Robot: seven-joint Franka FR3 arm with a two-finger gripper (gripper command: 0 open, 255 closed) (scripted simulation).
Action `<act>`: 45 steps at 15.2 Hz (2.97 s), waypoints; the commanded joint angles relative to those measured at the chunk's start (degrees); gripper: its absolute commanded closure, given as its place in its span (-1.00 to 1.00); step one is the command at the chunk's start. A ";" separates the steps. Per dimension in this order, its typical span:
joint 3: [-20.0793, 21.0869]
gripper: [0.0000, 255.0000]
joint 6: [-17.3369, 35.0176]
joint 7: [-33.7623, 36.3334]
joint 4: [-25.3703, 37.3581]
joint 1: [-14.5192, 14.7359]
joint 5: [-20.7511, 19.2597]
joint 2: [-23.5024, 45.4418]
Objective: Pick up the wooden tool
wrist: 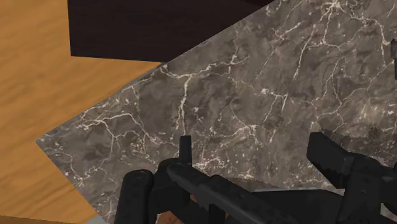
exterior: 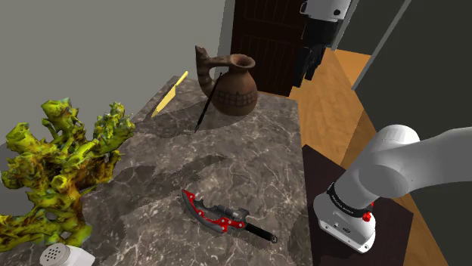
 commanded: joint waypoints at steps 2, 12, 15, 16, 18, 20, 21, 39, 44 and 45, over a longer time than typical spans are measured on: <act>2.39 -1.00 2.26 4.08 -1.78 -0.41 0.71 -1.54; 31.30 -1.00 23.72 45.97 -7.82 -8.53 3.55 -2.49; 41.58 -1.00 28.17 59.58 -5.06 -14.77 1.02 1.43; 45.25 -1.00 29.23 64.22 -3.68 -17.51 -0.26 2.91; 53.03 -1.00 30.58 73.69 -0.28 -23.99 -3.53 6.03; 61.79 -1.00 30.80 83.08 3.95 -32.16 -7.35 8.98; 66.61 -1.00 30.47 87.67 6.36 -36.94 -9.36 10.28; 96.80 1.00 29.72 106.37 18.50 -69.71 -11.65 5.91; 96.79 1.00 29.73 106.37 18.48 -69.70 -11.65 5.91; 96.79 1.00 29.73 106.37 18.49 -69.71 -11.65 5.91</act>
